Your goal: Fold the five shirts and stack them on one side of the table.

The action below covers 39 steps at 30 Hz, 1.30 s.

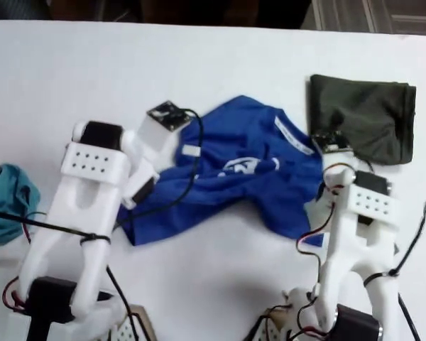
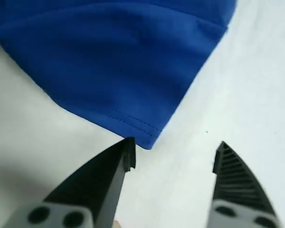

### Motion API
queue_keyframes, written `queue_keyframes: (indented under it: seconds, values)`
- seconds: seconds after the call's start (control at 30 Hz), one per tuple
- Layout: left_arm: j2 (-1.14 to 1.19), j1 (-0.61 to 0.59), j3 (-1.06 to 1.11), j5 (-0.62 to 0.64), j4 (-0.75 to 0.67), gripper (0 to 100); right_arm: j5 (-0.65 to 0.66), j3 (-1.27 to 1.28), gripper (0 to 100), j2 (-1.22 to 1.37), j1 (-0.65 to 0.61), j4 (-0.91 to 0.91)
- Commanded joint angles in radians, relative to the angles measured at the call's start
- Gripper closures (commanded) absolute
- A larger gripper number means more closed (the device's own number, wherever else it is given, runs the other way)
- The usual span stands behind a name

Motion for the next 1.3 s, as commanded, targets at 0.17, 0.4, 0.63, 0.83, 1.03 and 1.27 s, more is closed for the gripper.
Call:
queue_keyframes:
  seconds: [0.17,0.4,0.63,0.83,1.03,1.27]
  values:
    - [-0.051,-0.011,-0.005,-0.008,-0.002,97,-0.048,0.153,71.7,-0.039,-0.076,-0.182]
    - [-0.051,-0.011,-0.008,-0.008,-0.002,97,-0.048,0.196,71.8,-0.018,-0.077,-0.268]
    - [-0.051,-0.011,-0.007,-0.008,-0.002,97,-0.046,0.133,71.9,0.228,-0.077,-0.335]
    - [-0.051,-0.011,-0.005,-0.006,-0.002,97,-0.046,0.097,92.5,0.259,-0.082,-0.323]
    - [-0.051,-0.011,-0.01,-0.005,-0.002,97,-0.046,0.095,98.4,0.252,-0.077,-0.323]
    - [-0.051,-0.011,-0.013,-0.008,0.018,97,-0.031,0.025,98.1,0.251,-0.061,-0.315]
